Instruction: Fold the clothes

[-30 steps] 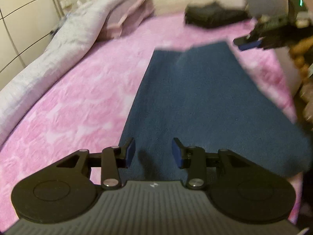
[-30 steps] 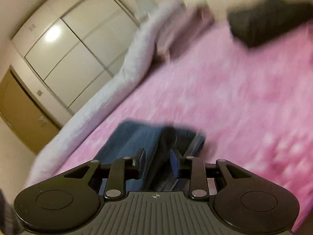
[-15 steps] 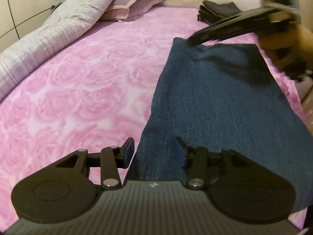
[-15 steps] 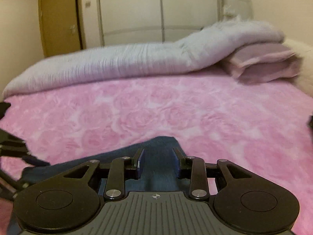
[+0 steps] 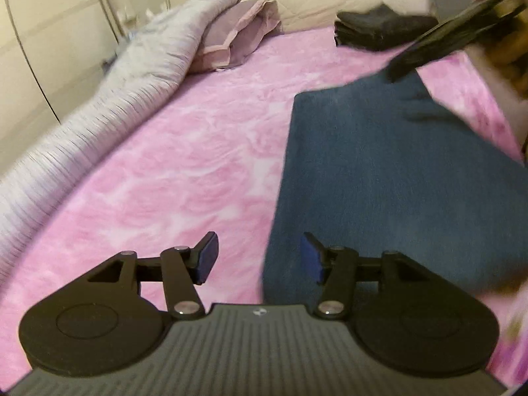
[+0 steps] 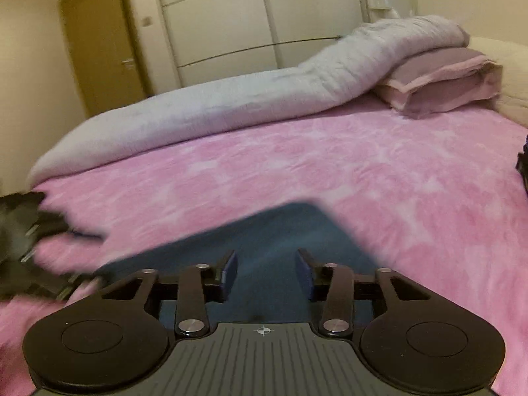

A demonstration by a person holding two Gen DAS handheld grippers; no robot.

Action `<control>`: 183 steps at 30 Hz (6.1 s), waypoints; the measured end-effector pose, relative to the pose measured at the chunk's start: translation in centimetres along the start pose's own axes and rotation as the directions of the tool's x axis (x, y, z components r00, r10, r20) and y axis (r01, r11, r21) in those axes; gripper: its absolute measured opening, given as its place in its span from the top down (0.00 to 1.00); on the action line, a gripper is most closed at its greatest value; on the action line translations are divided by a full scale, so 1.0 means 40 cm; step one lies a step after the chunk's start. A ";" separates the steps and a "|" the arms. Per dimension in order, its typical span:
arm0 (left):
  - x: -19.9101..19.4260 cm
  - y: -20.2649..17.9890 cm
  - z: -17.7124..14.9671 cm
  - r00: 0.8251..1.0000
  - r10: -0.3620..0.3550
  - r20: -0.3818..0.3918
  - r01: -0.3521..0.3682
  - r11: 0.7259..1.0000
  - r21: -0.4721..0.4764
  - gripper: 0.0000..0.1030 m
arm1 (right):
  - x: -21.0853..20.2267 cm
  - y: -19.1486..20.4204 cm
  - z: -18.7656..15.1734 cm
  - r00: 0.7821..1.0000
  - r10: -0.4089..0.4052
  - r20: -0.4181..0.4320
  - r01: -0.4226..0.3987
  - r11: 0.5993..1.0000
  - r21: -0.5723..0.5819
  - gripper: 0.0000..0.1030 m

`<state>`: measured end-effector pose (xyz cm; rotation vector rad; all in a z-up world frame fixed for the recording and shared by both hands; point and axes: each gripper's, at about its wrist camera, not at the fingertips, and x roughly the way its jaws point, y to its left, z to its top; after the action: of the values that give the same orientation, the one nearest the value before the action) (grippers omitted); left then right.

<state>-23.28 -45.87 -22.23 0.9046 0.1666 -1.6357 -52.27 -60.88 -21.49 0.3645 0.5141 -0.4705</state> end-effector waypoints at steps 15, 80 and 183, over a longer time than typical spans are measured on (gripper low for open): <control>-0.035 -0.123 -0.100 0.996 0.082 0.033 -0.088 0.913 0.398 0.48 | -0.091 0.315 -0.197 0.990 0.002 -0.141 -0.020 0.992 -0.128 0.49; -0.032 -0.616 0.110 0.975 -0.108 0.194 -0.071 0.679 0.731 0.51 | -0.283 -0.597 -0.243 0.972 -0.236 0.014 0.160 0.701 0.695 0.74; -0.540 -0.082 -0.286 0.917 0.368 -0.154 -0.397 0.884 -0.246 0.59 | 0.008 0.520 -0.144 0.990 0.130 -0.058 -0.142 0.890 -0.432 0.55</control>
<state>-20.92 -21.76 -17.62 0.7529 0.2602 -1.1641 -43.58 -41.14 -21.89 -0.0265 0.5998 -0.2030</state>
